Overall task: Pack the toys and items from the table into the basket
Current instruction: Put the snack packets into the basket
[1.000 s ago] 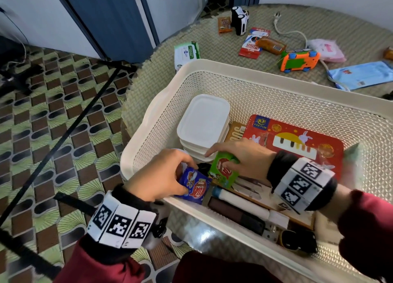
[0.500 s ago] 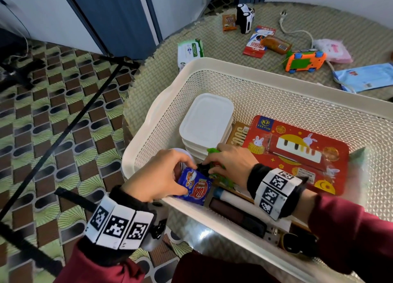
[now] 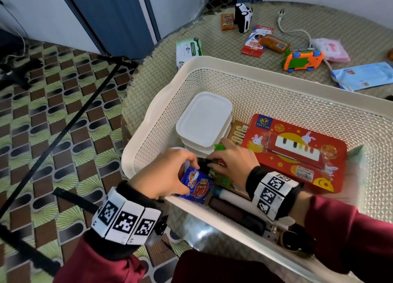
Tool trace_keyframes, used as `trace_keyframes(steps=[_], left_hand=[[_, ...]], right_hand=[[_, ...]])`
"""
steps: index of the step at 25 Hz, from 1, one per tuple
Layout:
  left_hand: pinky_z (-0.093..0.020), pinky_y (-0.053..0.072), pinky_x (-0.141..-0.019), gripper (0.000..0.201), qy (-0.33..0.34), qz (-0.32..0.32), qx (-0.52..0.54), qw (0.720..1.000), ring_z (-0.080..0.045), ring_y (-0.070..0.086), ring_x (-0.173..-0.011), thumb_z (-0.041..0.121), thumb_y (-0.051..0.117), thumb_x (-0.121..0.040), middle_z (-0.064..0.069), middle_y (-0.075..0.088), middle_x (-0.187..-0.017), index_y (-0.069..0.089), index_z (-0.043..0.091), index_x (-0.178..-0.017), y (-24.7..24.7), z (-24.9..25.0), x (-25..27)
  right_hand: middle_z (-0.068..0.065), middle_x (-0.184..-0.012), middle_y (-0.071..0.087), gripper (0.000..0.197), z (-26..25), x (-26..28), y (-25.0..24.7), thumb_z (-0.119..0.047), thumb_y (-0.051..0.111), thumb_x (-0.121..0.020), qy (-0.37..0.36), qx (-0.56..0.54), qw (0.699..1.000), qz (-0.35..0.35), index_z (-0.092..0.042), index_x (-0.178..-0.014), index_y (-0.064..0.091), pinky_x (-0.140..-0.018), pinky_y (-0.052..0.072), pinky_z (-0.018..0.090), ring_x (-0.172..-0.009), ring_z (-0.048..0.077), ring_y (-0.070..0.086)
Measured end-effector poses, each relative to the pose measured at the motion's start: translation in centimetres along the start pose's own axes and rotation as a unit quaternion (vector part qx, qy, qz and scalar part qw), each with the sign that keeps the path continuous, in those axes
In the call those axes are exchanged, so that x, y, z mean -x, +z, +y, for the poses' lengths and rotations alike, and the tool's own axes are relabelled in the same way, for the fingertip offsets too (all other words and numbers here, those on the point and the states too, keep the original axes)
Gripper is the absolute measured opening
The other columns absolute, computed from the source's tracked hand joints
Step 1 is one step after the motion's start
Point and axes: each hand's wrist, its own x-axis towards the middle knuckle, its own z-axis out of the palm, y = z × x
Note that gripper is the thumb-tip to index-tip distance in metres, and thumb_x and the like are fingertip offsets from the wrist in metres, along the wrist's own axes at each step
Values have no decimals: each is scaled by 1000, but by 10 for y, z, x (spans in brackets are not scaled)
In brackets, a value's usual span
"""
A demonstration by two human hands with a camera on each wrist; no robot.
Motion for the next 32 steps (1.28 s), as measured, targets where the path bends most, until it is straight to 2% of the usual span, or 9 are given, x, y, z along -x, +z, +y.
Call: trace_keyframes(steps=[4, 9, 13, 16, 18, 20, 24, 29, 32], left_hand=[[-9, 36, -60, 44, -2, 28, -45, 999, 1, 43, -63, 9, 80, -68, 5, 58, -108, 64, 22, -107, 6, -1, -5], [-23, 52, -79, 53, -20, 101, 29, 994, -8, 61, -80, 15, 80, -75, 3, 61, -96, 60, 19, -124, 10, -3, -3], [-27, 50, -85, 36, 23, 285, 39, 958, -7, 55, -98, 28, 70, -82, 6, 60, -112, 64, 20, -117, 0, -4, 8], [-35, 39, -93, 45, -1, 421, -11, 907, -20, 45, -115, 37, 66, -82, -1, 56, -122, 62, 19, -123, -18, -20, 15], [-39, 36, -97, 53, -40, 412, -16, 910, -24, 44, -120, 33, 67, -83, -4, 54, -128, 54, 20, -133, -27, -34, 17], [-31, 39, -97, 55, -40, 369, 68, 926, -17, 51, -115, 21, 68, -85, -3, 57, -129, 49, 21, -137, -26, -42, 14], [-25, 44, -87, 50, -29, 391, 137, 910, -14, 58, -95, 7, 68, -84, 1, 65, -108, 55, 24, -130, -20, -49, 8], [-29, 48, -70, 55, -4, 394, 128, 910, -20, 64, -78, 6, 68, -83, -3, 69, -89, 51, 32, -129, -17, -53, 9], [-37, 54, -77, 56, -5, 402, 129, 907, -24, 66, -87, 7, 69, -83, -4, 71, -100, 51, 34, -129, -15, -55, 8]], right_hand=[[0, -111, 52, 31, 12, -4, -5, -45, 53, -91, 57, -34, 998, -2, -33, -118, 63, -66, 39, 26, -96, 23, 58], [0, -114, 54, 29, 10, -4, -3, -42, 56, -90, 32, -59, 997, -27, -34, -117, 64, -75, 46, 31, -103, 22, 57], [-1, -118, 52, 33, 10, -3, -5, -36, 55, -92, 10, -80, 996, -29, -37, -125, 58, -81, 45, 29, -109, 21, 54], [0, -122, 55, 46, 9, 1, -16, -31, 55, -93, -9, -87, 995, -44, -35, -137, 44, -78, 38, 21, -111, 20, 55], [2, -118, 61, 53, 7, 5, -25, -30, 59, -91, -17, -67, 996, -56, -33, -139, 37, -79, 45, 26, -102, 20, 60], [1, -101, 66, 54, 6, 9, -34, -31, 65, -86, -13, -60, 996, -68, -33, -133, 37, -75, 51, 34, -87, 21, 63], [-10, -100, 69, 30, 13, 16, -45, -17, 73, -78, -58, -91, 990, -93, -28, -104, 63, -81, 51, 33, -91, 9, 63], [-10, -90, 72, 32, 6, 20, -24, 0, 77, -67, -144, -190, 971, -15, -19, -92, 72, -72, 42, 3, -86, -1, 59], [-4, -89, 70, 31, 2, 20, -5, 1, 78, -65, -156, -199, 967, 31, -15, -90, 71, -66, 38, 5, -80, -1, 55]])
